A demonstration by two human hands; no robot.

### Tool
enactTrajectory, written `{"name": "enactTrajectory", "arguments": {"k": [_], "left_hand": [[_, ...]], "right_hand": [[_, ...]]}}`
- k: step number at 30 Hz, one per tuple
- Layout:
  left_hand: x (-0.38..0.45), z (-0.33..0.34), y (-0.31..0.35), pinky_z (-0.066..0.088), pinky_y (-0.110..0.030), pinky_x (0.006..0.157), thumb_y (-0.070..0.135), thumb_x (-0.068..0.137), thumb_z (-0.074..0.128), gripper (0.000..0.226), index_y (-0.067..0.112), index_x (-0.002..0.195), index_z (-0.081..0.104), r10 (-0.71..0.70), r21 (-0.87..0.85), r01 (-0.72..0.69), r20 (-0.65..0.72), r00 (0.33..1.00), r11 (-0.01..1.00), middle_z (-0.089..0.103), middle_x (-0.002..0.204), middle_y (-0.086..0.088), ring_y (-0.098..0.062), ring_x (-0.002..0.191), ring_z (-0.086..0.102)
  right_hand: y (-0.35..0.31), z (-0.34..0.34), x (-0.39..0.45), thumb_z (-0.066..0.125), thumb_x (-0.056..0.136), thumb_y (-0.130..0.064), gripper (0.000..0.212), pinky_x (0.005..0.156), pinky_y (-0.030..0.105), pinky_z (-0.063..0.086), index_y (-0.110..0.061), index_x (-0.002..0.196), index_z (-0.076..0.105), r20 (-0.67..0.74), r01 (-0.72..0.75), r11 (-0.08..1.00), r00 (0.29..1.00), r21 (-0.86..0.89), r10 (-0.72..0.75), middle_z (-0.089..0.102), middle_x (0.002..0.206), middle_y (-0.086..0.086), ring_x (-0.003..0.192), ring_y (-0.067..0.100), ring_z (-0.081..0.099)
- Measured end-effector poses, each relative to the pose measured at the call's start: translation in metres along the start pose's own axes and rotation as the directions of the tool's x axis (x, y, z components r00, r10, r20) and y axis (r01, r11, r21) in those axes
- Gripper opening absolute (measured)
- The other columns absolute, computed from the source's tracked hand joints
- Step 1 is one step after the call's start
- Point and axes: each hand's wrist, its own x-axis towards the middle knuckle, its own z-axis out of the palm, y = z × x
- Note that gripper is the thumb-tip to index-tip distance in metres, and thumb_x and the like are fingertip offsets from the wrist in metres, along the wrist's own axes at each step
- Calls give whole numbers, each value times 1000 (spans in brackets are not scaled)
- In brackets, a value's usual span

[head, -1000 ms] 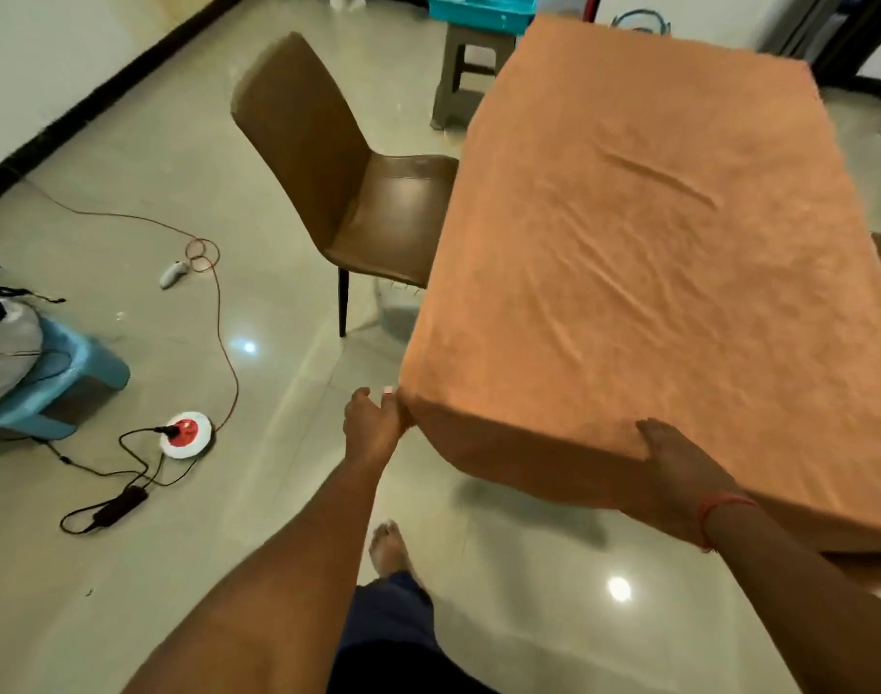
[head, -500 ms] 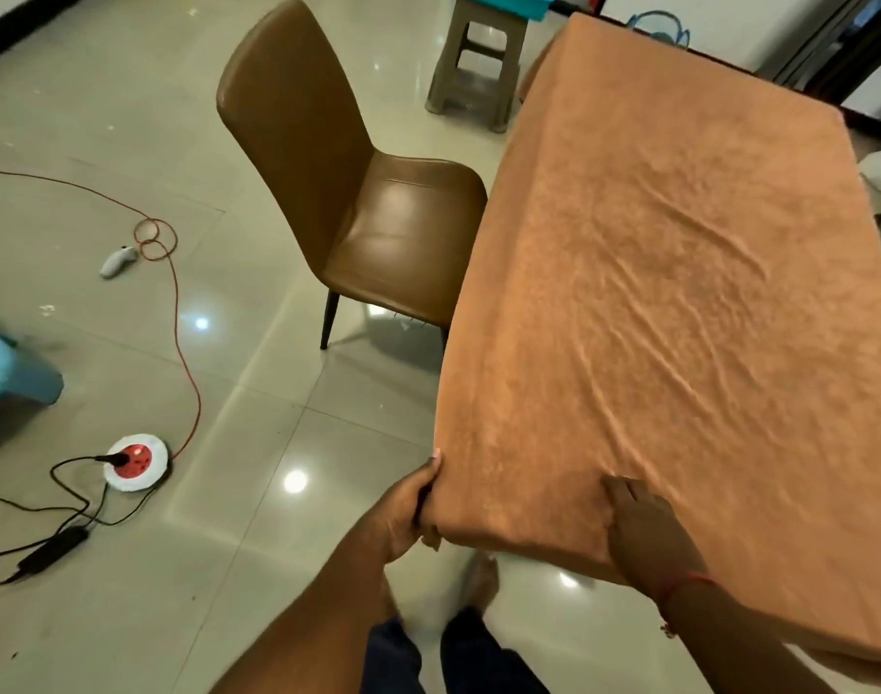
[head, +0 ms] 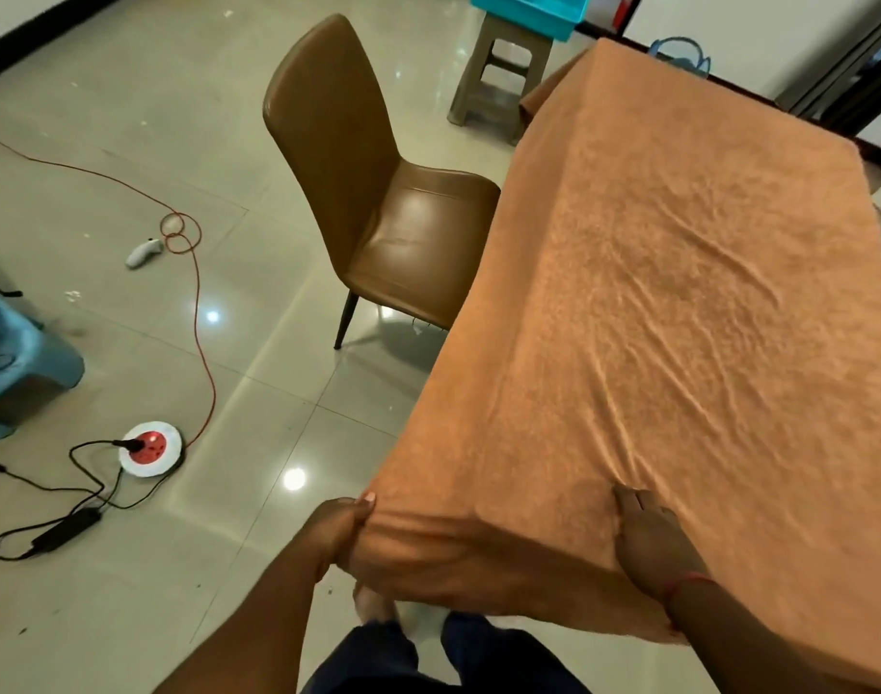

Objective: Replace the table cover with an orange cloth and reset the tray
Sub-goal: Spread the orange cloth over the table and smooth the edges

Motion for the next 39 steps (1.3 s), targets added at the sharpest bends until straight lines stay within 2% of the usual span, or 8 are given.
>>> {"name": "enactTrajectory", "arguments": {"k": [3, 7, 12, 16, 19, 22, 29, 39], "left_hand": [[12, 8, -6, 49, -35, 79, 35, 99, 49, 34, 7, 88, 64, 79, 311, -32, -139, 987, 950, 68, 101, -16, -30, 94, 62], [24, 22, 1, 49, -30, 78, 16, 86, 59, 9, 15, 93, 64, 165, 359, -52, -291, 943, 932, 67, 105, -8, -25, 93, 62], [14, 58, 32, 47, -29, 92, 24, 93, 57, 27, 17, 119, 60, 496, 489, -350, -207, 843, 799, 56, 124, -3, -20, 112, 55], [-15, 101, 62, 46, -33, 96, 25, 89, 53, 29, 16, 116, 59, 813, 711, -606, 83, 577, 357, 52, 127, -4, -23, 117, 48], [-28, 132, 73, 42, -39, 104, 29, 84, 49, 32, 19, 113, 57, 830, 783, -622, 344, 440, 4, 52, 133, -9, -30, 119, 50], [-32, 159, 77, 27, -53, 113, 36, 83, 36, 42, 22, 117, 57, 723, 826, -524, 492, 485, -210, 50, 136, -11, -33, 125, 47], [-57, 219, 95, 5, -56, 118, 46, 90, 26, 55, 25, 141, 32, 533, 810, -501, 582, 615, -306, 16, 159, -9, -33, 146, 14], [-52, 327, 45, 0, -46, 120, 58, 94, 8, 65, 36, 155, 11, 670, 947, -281, 311, 674, -157, 2, 165, 1, -23, 151, -1]], "right_hand": [[-2, -3, -1, 41, 94, -13, 65, 112, 38, 34, -18, 155, 19, 26, -1, 1000, 1000, 12, 1, 30, 153, 10, 133, 32, 39], [-3, -4, 0, 44, 94, -13, 65, 112, 39, 34, -19, 154, 21, 31, -8, 1000, 999, 20, 7, 31, 153, 11, 135, 32, 38], [-3, -3, -2, 41, 96, -12, 62, 115, 39, 32, -18, 155, 21, 46, 3, 998, 999, 59, -6, 29, 156, 10, 138, 31, 35], [4, -2, -9, 42, 98, -17, 62, 119, 38, 26, -19, 156, 19, 65, 26, 998, 997, 61, -30, 18, 162, 9, 145, 30, 27], [15, -3, -14, 44, 97, -17, 64, 119, 34, 25, -20, 156, 20, 76, 29, 996, 996, 84, -35, 17, 162, 6, 145, 27, 27], [38, -4, -22, 46, 97, -19, 66, 118, 32, 24, -20, 156, 18, 71, 6, 996, 997, 94, -13, 15, 163, 6, 145, 26, 29], [132, 8, -34, 46, 97, -22, 68, 120, 33, 22, -23, 157, 14, 30, -83, 983, 996, 164, 79, 9, 165, 8, 148, 29, 23], [326, 31, -28, 35, 99, -42, 64, 118, 49, 23, -27, 156, 10, -178, -192, 965, 959, 179, 223, 4, 165, 6, 150, 33, 12]]}}
